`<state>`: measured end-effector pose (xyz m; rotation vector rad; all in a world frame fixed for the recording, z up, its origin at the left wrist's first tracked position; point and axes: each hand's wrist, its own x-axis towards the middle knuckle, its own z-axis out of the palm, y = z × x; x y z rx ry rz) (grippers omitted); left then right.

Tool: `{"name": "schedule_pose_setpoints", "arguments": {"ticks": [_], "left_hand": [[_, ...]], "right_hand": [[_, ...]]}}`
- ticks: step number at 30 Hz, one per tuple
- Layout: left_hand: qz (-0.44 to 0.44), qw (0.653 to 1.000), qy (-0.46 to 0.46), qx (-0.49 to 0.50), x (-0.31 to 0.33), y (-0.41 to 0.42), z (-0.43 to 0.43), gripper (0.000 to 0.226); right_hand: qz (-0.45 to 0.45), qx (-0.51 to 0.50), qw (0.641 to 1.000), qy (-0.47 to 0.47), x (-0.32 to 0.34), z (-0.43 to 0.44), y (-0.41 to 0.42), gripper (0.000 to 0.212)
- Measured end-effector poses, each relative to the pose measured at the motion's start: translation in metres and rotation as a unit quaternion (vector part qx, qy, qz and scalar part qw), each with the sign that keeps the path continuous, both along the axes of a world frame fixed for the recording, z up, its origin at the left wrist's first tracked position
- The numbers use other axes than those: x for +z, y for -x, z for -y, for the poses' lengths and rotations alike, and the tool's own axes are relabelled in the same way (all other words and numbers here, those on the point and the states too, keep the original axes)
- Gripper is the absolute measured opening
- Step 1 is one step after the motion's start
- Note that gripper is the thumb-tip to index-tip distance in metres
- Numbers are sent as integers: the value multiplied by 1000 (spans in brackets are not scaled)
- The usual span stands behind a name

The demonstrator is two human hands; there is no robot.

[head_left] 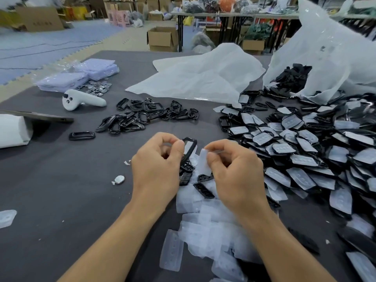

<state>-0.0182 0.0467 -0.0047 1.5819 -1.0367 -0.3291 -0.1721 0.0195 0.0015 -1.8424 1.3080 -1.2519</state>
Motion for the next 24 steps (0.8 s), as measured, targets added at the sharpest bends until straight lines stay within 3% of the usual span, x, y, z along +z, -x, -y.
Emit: {"name": "schedule_pose_setpoints", "arguments": {"ticks": [4, 7, 9, 12, 14, 17, 19, 24], "left_hand": [[-22, 1000, -13, 17, 2, -18, 8, 8], [-136, 990, -23, 19, -1, -29, 16, 20], [-184, 983, -14, 10, -3, -31, 21, 29], [-197, 980, -8, -1, -7, -29, 27, 35], [-191, 981, -10, -5, -9, -28, 29, 32], [-188, 982, -16, 2, -9, -28, 31, 30], [-187, 982, -21, 8, -9, -28, 30, 27], [-178, 983, -29, -28, -5, -22, 24, 30]], "right_hand": [[-80, -37, 995, 47, 0, -1, 0, 10], [-224, -78, 969, 65, 0, 2, -2, 37], [-288, -47, 952, 93, 1, 0, -8, 44], [-335, 35, 933, 127, -4, -6, -21, 32], [-358, 75, 926, 98, -7, -8, -27, 27], [-339, 74, 934, 83, -8, -3, -24, 16], [-315, 44, 944, 90, -6, -3, -21, 19], [-149, 13, 988, 42, -3, -7, -12, 13]]}}
